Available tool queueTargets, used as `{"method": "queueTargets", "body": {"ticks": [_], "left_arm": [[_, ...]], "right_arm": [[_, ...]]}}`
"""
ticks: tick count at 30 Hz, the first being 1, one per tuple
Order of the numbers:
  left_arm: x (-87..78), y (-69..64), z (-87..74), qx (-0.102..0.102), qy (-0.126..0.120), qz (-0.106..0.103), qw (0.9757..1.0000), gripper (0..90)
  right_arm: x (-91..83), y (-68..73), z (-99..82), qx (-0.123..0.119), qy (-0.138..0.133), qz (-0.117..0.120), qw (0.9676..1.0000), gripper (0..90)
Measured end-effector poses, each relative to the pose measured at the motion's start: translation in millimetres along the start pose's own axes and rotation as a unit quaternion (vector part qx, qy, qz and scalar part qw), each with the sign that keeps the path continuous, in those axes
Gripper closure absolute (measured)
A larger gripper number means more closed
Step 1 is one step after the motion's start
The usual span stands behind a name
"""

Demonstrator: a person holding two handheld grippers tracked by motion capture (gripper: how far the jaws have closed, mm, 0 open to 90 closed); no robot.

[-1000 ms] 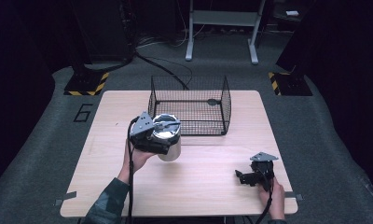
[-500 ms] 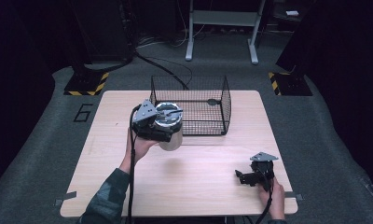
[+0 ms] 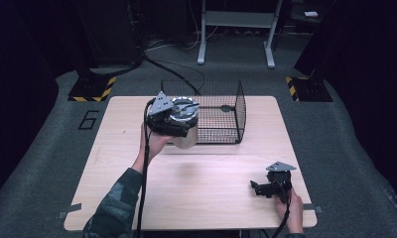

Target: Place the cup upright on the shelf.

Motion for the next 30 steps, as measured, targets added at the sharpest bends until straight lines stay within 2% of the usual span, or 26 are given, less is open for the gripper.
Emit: {"method": "queueTargets", "body": {"ticks": [3, 14, 24, 27, 30], "left_arm": [[4.8, 3.0, 3.6, 0.0, 0.005, 0.001, 1.0, 3.9], [23.4, 15.2, 17.0, 0.002, -0.001, 0.015, 0.9999, 3.9], [39.4, 28.8, 19.0, -0.011, 0.001, 0.024, 0.9997, 3.9], [44.4, 33.3, 20.1, -0.011, 0.005, 0.023, 0.9997, 3.9], [51.1, 38.4, 20.3, -0.016, 0.004, 0.031, 0.9994, 3.9]], "right_arm": [[-0.2, 0.3, -0.1, 0.002, 0.001, 0.0, 1.0, 0.0], [-0.1, 0.2, 0.0, 0.001, 0.001, 0.0, 1.0, 0.0], [-0.1, 0.3, -0.1, 0.002, 0.001, 0.0, 1.0, 0.0], [0.2, 1.3, 0.2, 0.01, -0.001, -0.002, 0.9999, 0.0], [0.2, 1.2, 0.2, 0.01, -0.001, -0.002, 1.0, 0.0]]}}
Point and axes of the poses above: each handheld gripper's, and its own axes: x roughly forward along the jaws, z roughly out of its top, y roughly to its left, the point moved 2 cm from there along x, roughly forward along the jaws, and after that the axes turned 10 degrees about x, right-handed, at the moved point
